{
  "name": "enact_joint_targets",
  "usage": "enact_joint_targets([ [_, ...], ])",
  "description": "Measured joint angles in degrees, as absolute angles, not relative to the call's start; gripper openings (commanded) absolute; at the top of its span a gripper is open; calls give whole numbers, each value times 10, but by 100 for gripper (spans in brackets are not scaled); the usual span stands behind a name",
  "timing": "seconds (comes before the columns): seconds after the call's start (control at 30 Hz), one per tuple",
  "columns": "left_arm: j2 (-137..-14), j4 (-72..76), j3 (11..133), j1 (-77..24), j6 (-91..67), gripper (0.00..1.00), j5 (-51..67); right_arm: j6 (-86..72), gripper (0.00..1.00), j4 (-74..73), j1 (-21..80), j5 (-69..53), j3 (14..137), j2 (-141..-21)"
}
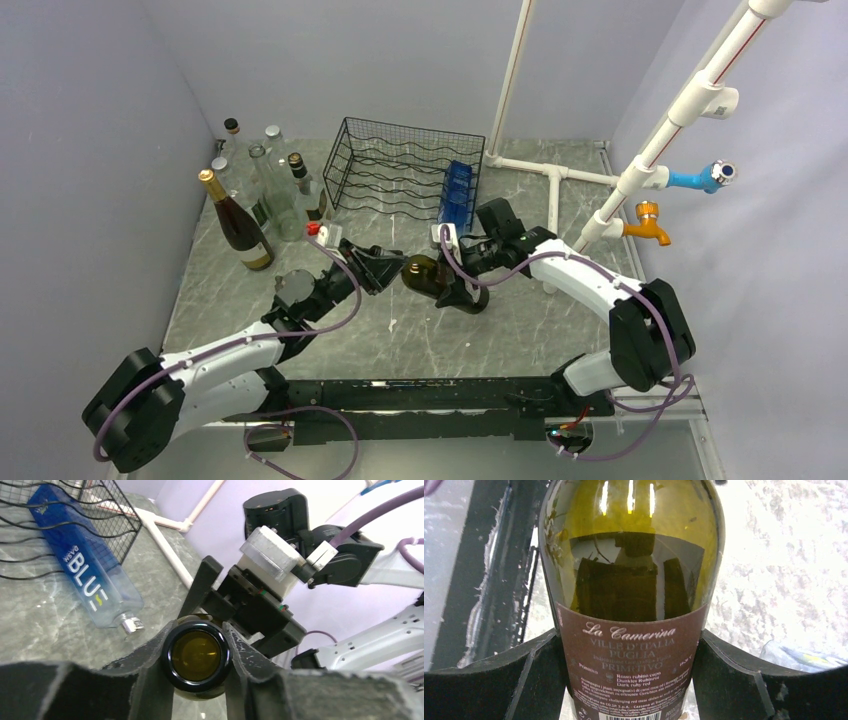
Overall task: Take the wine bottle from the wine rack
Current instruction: Place the wine bottle at the center of the board.
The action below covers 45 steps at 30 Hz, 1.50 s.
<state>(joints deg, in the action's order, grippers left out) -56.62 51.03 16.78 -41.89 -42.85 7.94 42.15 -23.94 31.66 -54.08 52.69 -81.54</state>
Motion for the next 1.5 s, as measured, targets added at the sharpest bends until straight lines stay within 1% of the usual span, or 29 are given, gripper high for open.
enact_joint_targets([
  [0.03, -568, 511, 168, -420, -419, 10, 77, 417, 0, -240, 316, -541, 527, -815],
  [0.07, -570, 510, 168, -420, -416, 0, 77, 412, 0, -241, 314, -541, 527, -815],
  [0.2, -576, 512, 173, -420, -413, 0, 78, 410, 0, -240, 312, -541, 528, -816],
  [0.23, -576, 510, 174, -420, -412, 0, 79, 410, 8, -240, 312, -542, 528, -817],
  [0.27, -576, 508, 175, -420, -412, 0, 79, 410, 20, -240, 312, -542, 528, -817],
  [0.4, -571, 486, 184, -420, -407, 0, 79, 411, 58, -244, 312, -545, 533, -822],
  [0.53, -551, 442, 200, -420, -393, 0, 77, 418, 84, -248, 312, -555, 542, -829],
  [0.63, -532, 406, 213, -420, -378, 0, 77, 423, 93, -248, 312, -566, 547, -829],
  [0.7, -519, 378, 217, -420, -366, 0, 77, 426, 97, -248, 313, -576, 551, -829],
  [0.8, -502, 332, 218, -420, -349, 0, 77, 429, 99, -249, 313, -586, 555, -829],
  [1.03, -446, 223, 232, -421, -308, 0, 61, 437, 99, -266, 313, -597, 565, -829],
  [1.23, -395, 135, 276, -421, -263, 0, 31, 442, 99, -271, 312, -605, 566, -825],
  [1.5, -380, 31, 333, -421, -206, 0, -7, 446, 99, -272, 310, -606, 566, -823],
])
